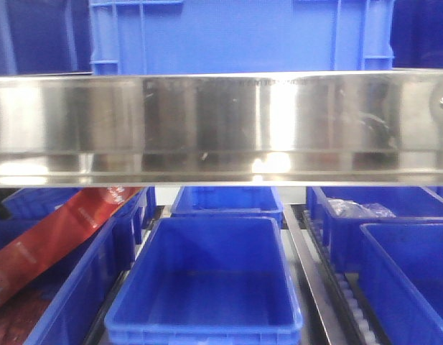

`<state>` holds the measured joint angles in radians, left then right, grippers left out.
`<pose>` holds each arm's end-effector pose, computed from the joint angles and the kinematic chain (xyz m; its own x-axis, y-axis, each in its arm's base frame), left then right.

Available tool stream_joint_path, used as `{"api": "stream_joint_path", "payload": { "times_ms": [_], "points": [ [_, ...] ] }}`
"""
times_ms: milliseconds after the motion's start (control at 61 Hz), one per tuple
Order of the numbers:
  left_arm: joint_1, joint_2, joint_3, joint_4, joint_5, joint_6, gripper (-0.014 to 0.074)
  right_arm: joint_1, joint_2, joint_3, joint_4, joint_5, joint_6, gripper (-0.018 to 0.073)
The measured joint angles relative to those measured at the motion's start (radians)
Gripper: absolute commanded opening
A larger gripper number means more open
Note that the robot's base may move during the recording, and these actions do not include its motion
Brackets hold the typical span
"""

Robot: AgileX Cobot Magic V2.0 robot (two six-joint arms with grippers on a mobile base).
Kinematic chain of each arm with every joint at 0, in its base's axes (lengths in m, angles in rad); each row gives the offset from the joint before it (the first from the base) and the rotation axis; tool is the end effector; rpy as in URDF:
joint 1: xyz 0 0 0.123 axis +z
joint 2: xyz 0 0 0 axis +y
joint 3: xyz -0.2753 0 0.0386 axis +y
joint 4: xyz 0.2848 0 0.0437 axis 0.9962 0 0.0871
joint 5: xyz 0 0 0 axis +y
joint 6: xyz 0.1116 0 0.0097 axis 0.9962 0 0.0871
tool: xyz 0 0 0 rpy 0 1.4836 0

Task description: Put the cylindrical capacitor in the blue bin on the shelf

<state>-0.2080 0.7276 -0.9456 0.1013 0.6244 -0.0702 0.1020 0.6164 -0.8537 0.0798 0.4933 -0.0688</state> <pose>0.1921 -0.0338 0.4043 -0.3029 0.0763 -0.9500 0.1548 0.9875 0.0299 0.1733 0.0220 0.4044 -0.1660 -0.0155 -0.9860 -0.1385 0.9903 0.0078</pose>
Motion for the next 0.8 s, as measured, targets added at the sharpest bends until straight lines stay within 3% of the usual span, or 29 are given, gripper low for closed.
{"api": "stream_joint_path", "payload": {
  "times_ms": [803],
  "points": [
    [0.0,0.0,0.0,0.0,0.0,0.0,-0.0111,0.0,0.0,0.0,0.0,0.0,0.0,-0.0069]
  ]
}}
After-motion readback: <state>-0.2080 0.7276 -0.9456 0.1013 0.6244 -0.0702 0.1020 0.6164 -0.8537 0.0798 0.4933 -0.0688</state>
